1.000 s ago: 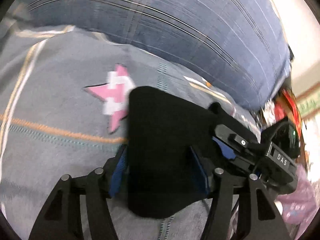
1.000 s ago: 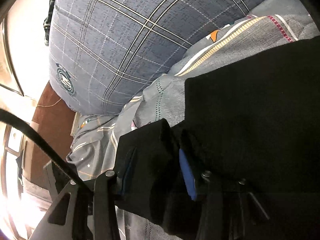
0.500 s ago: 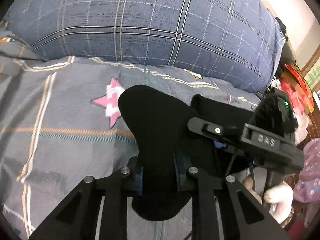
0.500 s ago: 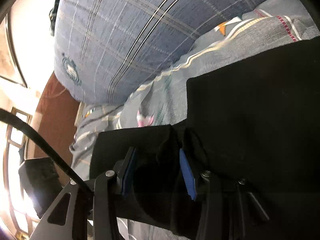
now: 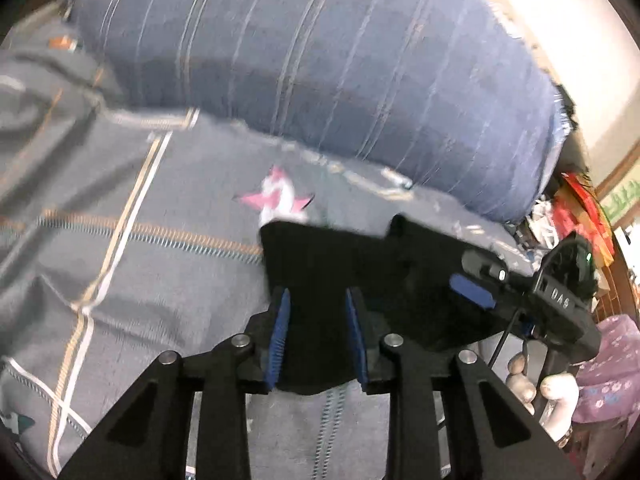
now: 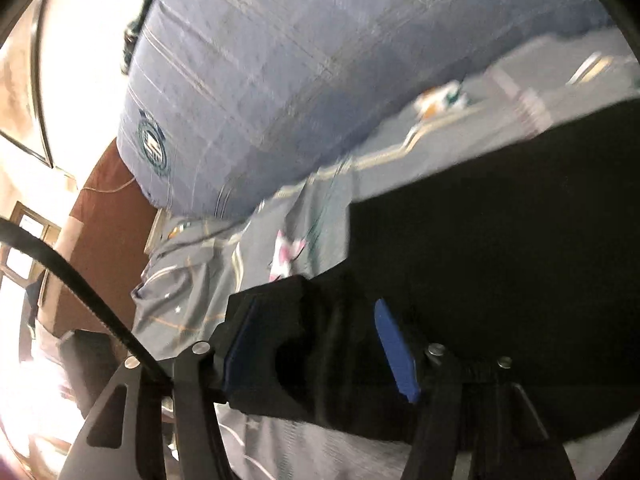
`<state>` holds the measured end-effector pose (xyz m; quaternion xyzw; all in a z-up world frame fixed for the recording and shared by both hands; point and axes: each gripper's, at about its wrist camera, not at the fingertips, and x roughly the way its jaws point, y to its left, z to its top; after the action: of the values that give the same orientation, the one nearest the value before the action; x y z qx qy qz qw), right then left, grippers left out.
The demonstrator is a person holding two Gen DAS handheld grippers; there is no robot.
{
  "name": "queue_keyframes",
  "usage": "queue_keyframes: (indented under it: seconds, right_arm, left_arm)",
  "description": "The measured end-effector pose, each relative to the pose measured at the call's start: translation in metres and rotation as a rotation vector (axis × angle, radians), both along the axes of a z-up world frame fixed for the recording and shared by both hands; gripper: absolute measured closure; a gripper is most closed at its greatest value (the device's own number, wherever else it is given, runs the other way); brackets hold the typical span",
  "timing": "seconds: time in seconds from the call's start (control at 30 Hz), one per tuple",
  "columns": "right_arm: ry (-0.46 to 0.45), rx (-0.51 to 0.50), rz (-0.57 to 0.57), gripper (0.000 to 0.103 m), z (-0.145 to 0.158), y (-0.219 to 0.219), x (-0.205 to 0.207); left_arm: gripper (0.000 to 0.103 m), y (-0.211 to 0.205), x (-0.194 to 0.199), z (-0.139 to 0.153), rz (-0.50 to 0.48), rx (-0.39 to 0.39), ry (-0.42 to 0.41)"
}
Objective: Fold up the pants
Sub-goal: 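Release the pants with both grippers and smooth the folded stack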
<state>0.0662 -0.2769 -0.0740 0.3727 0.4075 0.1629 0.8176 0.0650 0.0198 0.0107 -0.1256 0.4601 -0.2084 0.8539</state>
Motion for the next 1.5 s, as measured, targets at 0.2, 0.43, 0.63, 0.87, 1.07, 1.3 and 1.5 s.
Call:
queue_keyframes:
  seconds: [0.2, 0.43, 0.63, 0.87, 1.07, 1.3, 1.5]
  right_arm:
    - [-0.015, -0.080, -0.037, 0.038, -0.004, -0.023, -0.034]
    - [-0.078, -0.179, -0.103, 0.040, -0.016, -0.050, -0.057]
    - [-0.123, -0.152, -0.117, 0.039, -0.009, -0.069, -0.064]
    - [-0.154, -0.144, -0.189, 0.036, 0.003, -0.086, -0.083]
    - [-0.146, -0.123, -0.219, 0.036, 0.003, -0.090, -0.087]
    - [-0.140, -0.085, -0.246, 0.036, 0.000, -0.089, -0.094]
    - [-0.129, -0.070, -0.267, 0.036, -0.002, -0.093, -0.100]
  left_arm:
    - [0.061, -0.057, 0.007, -0.010, -0.111, 0.118, -0.040]
    - [0.058, -0.103, 0.021, -0.055, -0.141, 0.334, -0.075]
    - [0.057, -0.113, 0.005, -0.029, -0.098, 0.371, -0.071]
    - [0.043, -0.137, -0.064, 0.024, -0.126, 0.382, -0.224]
    - [0.041, -0.153, -0.101, 0.042, -0.168, 0.485, -0.328]
    - [0.041, -0.158, -0.114, 0.042, -0.177, 0.532, -0.329]
    - [0.041, -0.161, -0.124, 0.043, -0.188, 0.559, -0.339]
